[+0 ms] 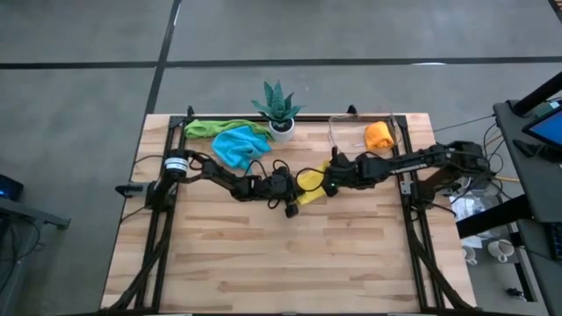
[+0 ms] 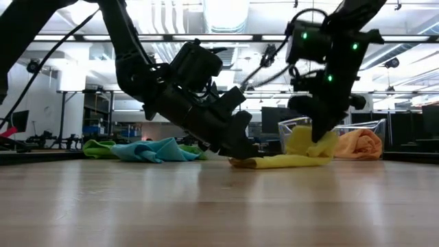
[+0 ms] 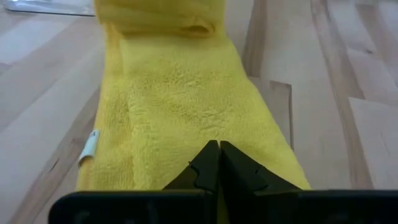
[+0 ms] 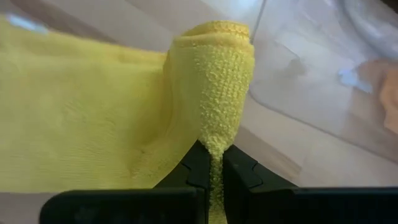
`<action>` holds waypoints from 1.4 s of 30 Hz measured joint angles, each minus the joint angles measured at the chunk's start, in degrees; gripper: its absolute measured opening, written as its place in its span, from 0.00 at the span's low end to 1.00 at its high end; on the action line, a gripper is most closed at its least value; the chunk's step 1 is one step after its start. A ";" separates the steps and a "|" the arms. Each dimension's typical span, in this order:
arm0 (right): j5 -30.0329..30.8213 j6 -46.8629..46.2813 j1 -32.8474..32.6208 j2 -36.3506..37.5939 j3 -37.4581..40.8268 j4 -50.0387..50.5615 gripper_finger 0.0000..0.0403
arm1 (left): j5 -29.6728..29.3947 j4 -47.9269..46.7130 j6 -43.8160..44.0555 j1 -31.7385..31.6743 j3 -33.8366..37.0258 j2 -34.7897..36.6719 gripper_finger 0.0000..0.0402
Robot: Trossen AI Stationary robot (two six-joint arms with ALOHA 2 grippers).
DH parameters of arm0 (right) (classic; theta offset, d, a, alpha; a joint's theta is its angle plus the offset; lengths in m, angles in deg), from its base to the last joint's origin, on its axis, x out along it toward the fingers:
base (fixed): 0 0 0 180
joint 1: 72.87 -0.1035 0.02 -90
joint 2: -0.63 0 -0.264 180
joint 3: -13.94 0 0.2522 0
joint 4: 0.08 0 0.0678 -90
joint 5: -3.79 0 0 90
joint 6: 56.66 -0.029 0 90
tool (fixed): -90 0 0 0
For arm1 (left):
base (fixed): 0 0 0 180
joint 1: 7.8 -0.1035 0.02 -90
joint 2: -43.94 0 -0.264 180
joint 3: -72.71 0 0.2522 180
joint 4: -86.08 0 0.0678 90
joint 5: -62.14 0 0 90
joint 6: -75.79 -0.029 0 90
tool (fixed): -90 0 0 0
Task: Roll microfiber towels into tight, uniform cylinder then place into a basket
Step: Roll the yellow microfiber cloth
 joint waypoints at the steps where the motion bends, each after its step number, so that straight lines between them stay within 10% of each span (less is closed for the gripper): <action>1: -0.02 0.04 0.00 -0.99 0.00 0.05 0.03 | 0.01 0.19 0.00 0.00 0.00 0.00 0.00; 42: -4.01 13.02 -4.66 -19.19 -16.66 0.50 0.15 | -0.07 -1.66 0.29 -0.54 0.64 2.32 0.00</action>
